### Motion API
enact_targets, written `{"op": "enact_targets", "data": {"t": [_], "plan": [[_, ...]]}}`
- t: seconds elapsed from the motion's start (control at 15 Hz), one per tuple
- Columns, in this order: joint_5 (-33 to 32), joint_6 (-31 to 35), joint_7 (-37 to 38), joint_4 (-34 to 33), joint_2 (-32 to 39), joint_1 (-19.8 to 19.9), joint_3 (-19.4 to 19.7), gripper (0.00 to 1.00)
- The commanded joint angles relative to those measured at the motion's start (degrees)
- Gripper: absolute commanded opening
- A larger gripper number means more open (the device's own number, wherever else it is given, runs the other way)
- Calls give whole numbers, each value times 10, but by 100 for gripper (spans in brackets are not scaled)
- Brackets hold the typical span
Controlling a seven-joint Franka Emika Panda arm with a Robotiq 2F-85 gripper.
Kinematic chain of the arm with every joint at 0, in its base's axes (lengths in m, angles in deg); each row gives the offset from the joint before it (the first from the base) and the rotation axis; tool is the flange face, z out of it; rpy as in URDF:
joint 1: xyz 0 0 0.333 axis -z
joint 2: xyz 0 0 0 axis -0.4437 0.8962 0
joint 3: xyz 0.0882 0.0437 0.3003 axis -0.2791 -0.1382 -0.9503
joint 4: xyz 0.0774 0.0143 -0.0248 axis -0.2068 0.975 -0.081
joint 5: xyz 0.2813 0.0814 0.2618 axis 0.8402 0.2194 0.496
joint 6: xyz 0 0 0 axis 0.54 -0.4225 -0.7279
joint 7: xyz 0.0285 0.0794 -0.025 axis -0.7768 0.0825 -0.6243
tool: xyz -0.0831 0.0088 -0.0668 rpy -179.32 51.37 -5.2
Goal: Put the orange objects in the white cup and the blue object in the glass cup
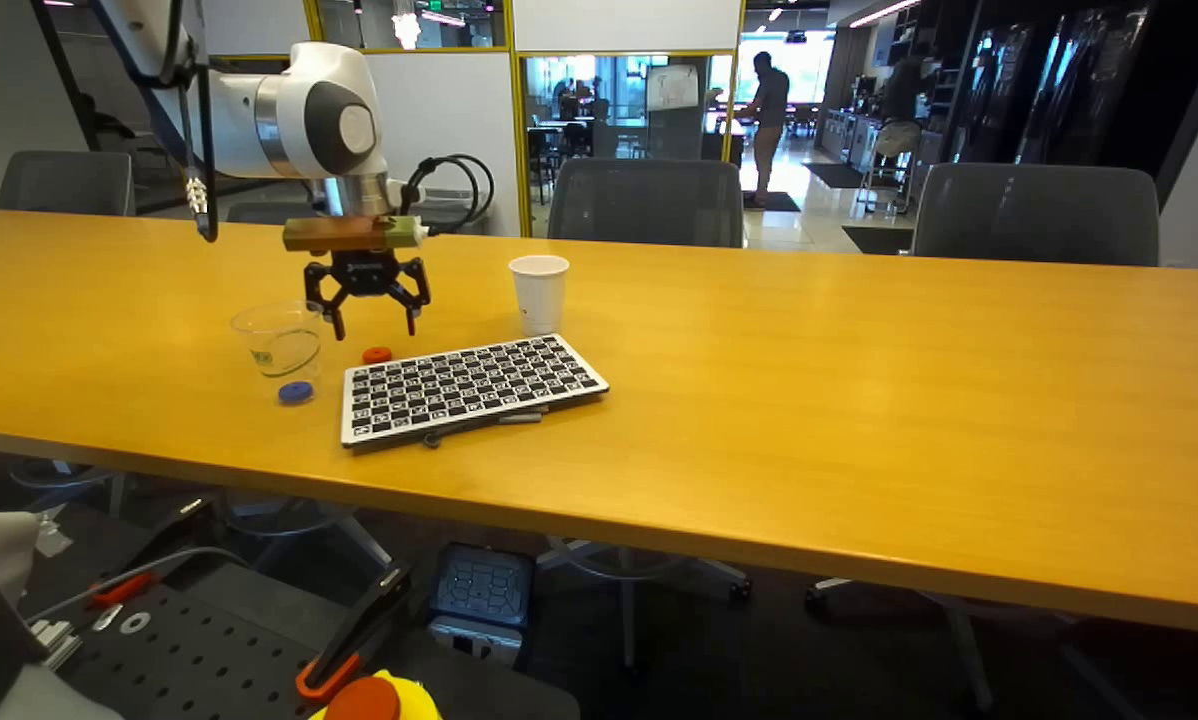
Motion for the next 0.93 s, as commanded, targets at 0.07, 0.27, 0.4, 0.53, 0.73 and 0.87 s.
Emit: {"op": "enact_targets", "data": {"t": [0.07,0.27,0.4,0.53,0.73,0.87], "plan": [[32,28,-56,11,1,16,-21,100],[40,29,-71,8,8,18,-25,100],[44,30,-79,6,13,20,-27,100],[46,29,-84,4,19,24,-29,100],[47,24,-90,-1,25,28,-29,100],[45,21,-93,-6,29,30,-29,100]]}}
